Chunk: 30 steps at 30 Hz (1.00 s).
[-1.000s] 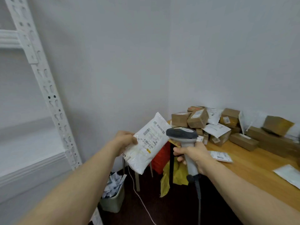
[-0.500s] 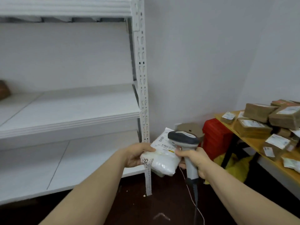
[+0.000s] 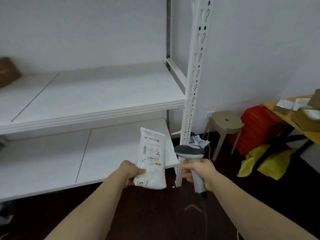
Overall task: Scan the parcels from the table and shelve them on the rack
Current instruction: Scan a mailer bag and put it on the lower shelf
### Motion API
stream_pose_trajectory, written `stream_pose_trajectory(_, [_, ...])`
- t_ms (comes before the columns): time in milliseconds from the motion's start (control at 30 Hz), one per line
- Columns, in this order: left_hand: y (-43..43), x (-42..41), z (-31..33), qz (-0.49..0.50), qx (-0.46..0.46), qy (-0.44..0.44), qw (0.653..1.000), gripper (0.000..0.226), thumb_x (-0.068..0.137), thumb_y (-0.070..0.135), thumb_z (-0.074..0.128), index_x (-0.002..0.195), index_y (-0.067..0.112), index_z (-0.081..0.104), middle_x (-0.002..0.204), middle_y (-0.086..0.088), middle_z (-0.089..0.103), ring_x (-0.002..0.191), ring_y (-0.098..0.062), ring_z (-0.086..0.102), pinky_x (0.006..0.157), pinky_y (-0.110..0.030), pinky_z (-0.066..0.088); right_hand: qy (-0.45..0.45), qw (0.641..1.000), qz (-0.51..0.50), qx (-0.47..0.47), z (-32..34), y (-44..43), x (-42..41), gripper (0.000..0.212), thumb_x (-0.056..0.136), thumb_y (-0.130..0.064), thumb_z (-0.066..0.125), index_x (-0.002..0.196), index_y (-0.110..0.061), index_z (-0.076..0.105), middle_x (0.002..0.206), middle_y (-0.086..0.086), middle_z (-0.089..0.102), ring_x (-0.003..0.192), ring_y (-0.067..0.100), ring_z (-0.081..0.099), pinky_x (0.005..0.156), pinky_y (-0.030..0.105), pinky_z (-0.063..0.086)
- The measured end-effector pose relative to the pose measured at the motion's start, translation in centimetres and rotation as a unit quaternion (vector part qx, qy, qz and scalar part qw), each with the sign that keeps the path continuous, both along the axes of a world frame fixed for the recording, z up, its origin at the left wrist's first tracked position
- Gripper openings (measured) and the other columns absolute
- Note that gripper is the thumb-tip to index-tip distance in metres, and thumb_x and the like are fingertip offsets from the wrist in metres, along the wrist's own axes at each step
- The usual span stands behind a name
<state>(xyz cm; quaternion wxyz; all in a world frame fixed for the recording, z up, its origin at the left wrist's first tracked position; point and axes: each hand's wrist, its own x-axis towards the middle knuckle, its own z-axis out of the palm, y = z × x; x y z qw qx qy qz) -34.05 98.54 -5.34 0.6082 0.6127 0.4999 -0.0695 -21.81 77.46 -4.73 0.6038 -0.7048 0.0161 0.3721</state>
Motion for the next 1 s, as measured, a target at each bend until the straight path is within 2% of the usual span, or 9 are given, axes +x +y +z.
stream_pose_trajectory(100, [2.3,1.8,-2.6,0.024,0.006,0.01,1.0,0.022,0.081,-0.016,0.054,0.103,-0.011,0.054,0.096,-0.025,0.064,0.08,-0.037,0.066,0.062,-0.041,0.057,0.031,0.999,-0.03,-0.001,-2.1,1.6,0.6,0.028,0.079,-0.007,0.076,0.101,0.008,0.065,0.076,0.02,0.067,0.053,0.022,0.068,0.047,0.027,0.054])
stream_pose_trajectory(167, [3.3,3.5,-4.6,0.049,-0.009,0.008,0.999,0.021,0.081,-0.016,0.049,0.1,-0.011,0.053,0.088,-0.024,0.062,0.072,-0.035,0.064,0.053,-0.034,0.055,0.059,0.997,-0.047,0.004,-3.6,2.5,1.6,0.028,0.081,-0.008,0.075,0.098,0.01,0.064,0.073,0.021,0.066,0.051,0.024,0.067,0.045,0.027,0.053])
stream_pose_trajectory(233, [4.1,5.4,-6.8,0.069,-0.029,0.006,0.997,0.018,0.082,-0.016,0.049,0.097,-0.009,0.056,0.084,-0.022,0.062,0.068,-0.032,0.063,0.046,-0.03,0.053,0.08,0.995,-0.053,0.009,-5.3,3.3,3.0,0.027,0.083,-0.011,0.074,0.097,0.01,0.064,0.07,0.02,0.067,0.052,0.025,0.067,0.045,0.027,0.053])
stream_pose_trajectory(400, [5.8,10.7,-13.7,0.113,-0.063,-0.013,0.991,0.018,0.086,-0.018,0.049,0.086,-0.001,0.056,0.082,-0.015,0.061,0.07,-0.028,0.062,0.039,-0.029,0.052,0.105,0.991,-0.087,0.008,-11.0,5.1,7.5,0.027,0.083,-0.011,0.073,0.095,0.012,0.065,0.067,0.02,0.066,0.052,0.025,0.064,0.043,0.026,0.049])
stream_pose_trajectory(600, [6.1,17.0,-23.3,0.149,-0.071,-0.015,0.986,0.023,0.087,-0.017,0.05,0.081,0.004,0.058,0.077,-0.013,0.063,0.066,-0.026,0.062,0.036,-0.027,0.05,0.127,0.986,-0.108,-0.004,-18.3,6.4,12.0,0.013,0.081,-0.008,0.073,0.08,0.002,0.065,0.064,0.017,0.066,0.05,0.024,0.063,0.042,0.026,0.047])
stream_pose_trajectory(733, [5.6,20.6,-29.6,0.166,-0.073,-0.008,0.983,0.023,0.089,-0.013,0.052,0.083,0.007,0.059,0.077,-0.009,0.064,0.066,-0.023,0.063,0.042,-0.027,0.053,0.13,0.986,-0.104,-0.019,-22.7,6.8,14.6,0.012,0.081,-0.008,0.073,0.084,0.001,0.066,0.064,0.015,0.067,0.05,0.024,0.065,0.042,0.026,0.046])
stream_pose_trajectory(900, [5.2,23.7,-34.9,0.172,-0.065,-0.002,0.983,0.021,0.089,-0.011,0.052,0.095,0.007,0.062,0.086,-0.011,0.065,0.075,-0.027,0.065,0.056,-0.033,0.054,0.137,0.985,-0.1,-0.029,-26.5,6.6,16.5,0.016,0.079,-0.01,0.074,0.089,0.0,0.066,0.064,0.014,0.068,0.051,0.023,0.066,0.042,0.026,0.046])
stream_pose_trajectory(1000, [5.1,25.2,-36.4,0.166,-0.053,0.012,0.985,0.019,0.09,-0.007,0.053,0.104,-0.001,0.064,0.08,-0.01,0.063,0.078,-0.029,0.064,0.074,-0.045,0.058,0.147,0.984,-0.093,-0.034,-27.6,6.3,17.1,0.018,0.078,-0.009,0.075,0.09,0.0,0.065,0.064,0.014,0.068,0.05,0.022,0.065,0.041,0.025,0.046])
